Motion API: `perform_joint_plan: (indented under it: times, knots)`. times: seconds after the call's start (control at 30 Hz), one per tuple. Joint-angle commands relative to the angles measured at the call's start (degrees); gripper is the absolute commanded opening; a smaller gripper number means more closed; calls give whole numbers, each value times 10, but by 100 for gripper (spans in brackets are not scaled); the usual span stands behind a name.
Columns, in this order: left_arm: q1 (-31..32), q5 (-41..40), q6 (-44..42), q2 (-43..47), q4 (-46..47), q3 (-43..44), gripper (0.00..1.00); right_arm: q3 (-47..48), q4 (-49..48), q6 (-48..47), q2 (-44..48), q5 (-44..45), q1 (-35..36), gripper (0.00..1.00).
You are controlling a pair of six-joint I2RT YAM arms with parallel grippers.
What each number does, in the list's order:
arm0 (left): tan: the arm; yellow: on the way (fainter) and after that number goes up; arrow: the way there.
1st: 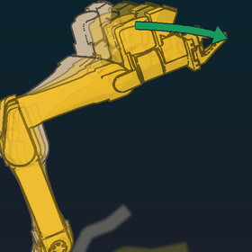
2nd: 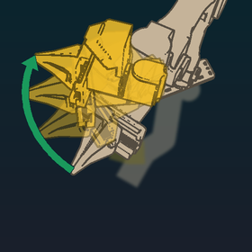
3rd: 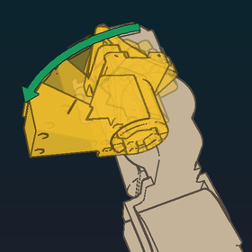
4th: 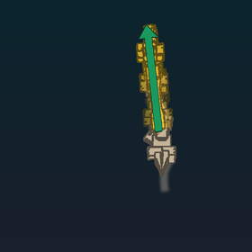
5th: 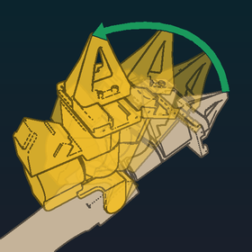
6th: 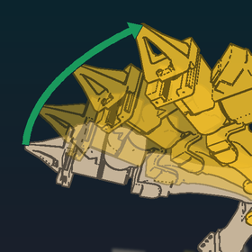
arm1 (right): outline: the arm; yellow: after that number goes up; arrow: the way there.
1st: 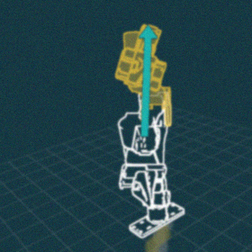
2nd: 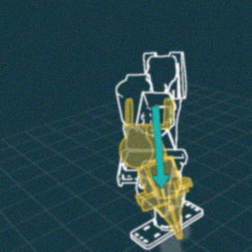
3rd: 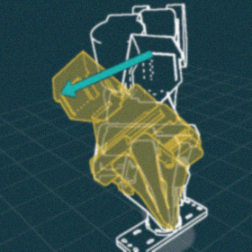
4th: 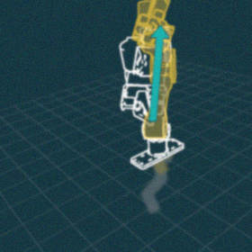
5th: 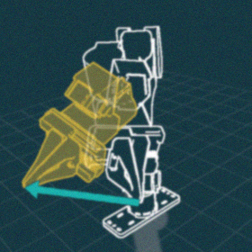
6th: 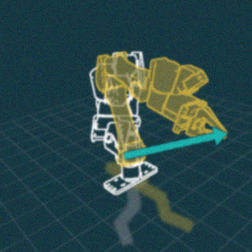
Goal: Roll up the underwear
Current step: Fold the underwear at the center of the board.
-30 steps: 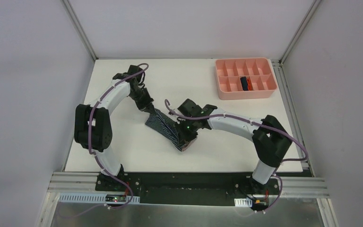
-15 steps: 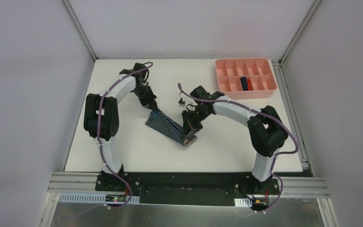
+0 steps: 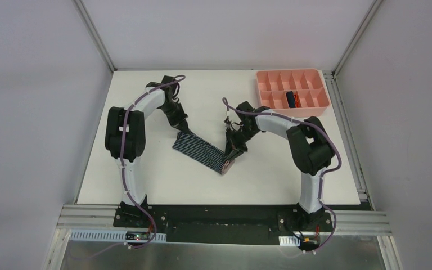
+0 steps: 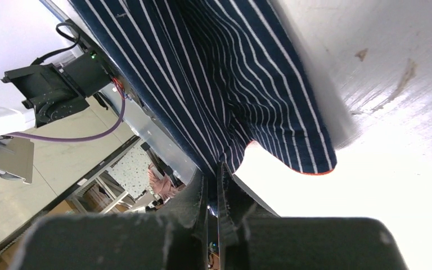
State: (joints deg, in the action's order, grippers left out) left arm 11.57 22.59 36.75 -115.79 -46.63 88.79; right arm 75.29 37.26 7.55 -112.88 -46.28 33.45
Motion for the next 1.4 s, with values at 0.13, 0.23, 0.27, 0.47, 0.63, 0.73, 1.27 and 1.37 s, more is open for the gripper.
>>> perform_joint_plan:
  times: [0.13, 0.23, 0.27, 0.47, 0.63, 0.73, 1.27, 1.37]
  knots:
    - [6, 1, -23, -29, -7, 32, 0, 27, 26, 20, -28, 39, -20, 0]
    - [8, -6, -25, -32, -7, 32, 0, 30, 26, 8, -39, 54, -24, 0]
    - [8, -10, -25, -34, -7, 33, 0, 30, 25, 5, -43, 56, -26, 0]
    - [11, -19, -22, -37, -7, 40, 0, 25, 6, 4, -55, 67, -27, 0]
    - [13, -48, -19, -5, -8, 48, 41, 12, -10, 17, -34, 71, -28, 32]
    - [14, -79, -14, 29, -18, 62, 57, 8, -12, 25, -12, 78, -28, 44]
    - [35, -51, -3, 139, -43, 8, 24, -11, -10, 85, 177, 254, 10, 22]
    - [52, -22, 0, 136, -35, -27, 0, -27, -40, 123, 177, 254, 43, 0]
